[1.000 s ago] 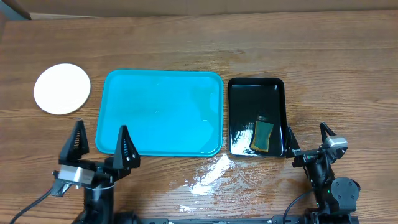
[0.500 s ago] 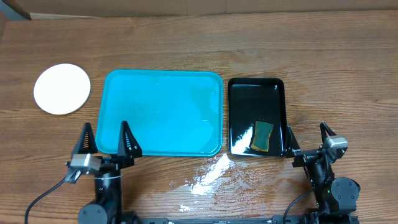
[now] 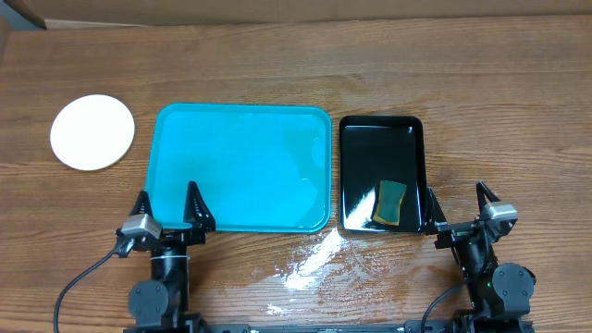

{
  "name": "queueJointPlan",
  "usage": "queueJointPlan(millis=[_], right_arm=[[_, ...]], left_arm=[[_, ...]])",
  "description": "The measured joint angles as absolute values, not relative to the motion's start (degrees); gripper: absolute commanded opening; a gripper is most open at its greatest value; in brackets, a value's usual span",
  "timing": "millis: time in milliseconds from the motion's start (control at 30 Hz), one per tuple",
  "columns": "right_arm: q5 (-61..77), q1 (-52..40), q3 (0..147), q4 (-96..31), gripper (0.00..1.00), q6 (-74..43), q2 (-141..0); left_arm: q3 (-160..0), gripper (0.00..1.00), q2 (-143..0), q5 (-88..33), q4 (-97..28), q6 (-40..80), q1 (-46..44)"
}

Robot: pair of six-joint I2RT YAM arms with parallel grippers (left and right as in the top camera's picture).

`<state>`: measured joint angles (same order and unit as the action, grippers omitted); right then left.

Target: Clean dirty plates on tray and stack at the side

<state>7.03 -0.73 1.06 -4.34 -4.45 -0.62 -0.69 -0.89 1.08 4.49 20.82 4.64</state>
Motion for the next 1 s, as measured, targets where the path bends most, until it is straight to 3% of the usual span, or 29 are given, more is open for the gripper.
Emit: queueJointPlan(millis=[100,400,1000], right_arm=[[7.05,-0.73,1.06,-4.34,1.00,-4.47,-0.62],[7.05,-0.73,1.04,-4.34,1.00,-4.47,-0.62],[7.03,-0.73,1.06,-4.36,1.00,-4.47,-0.62]], left_arm=[[-0.47,1.00,-0.91,1.15,-3.84,17.69,4.64],[-0.47,1.00,-0.89,-0.19,-4.47,4.29,4.64],[-0.47,1.00,-0.89,-0.43,-4.43,1.28,4.64]])
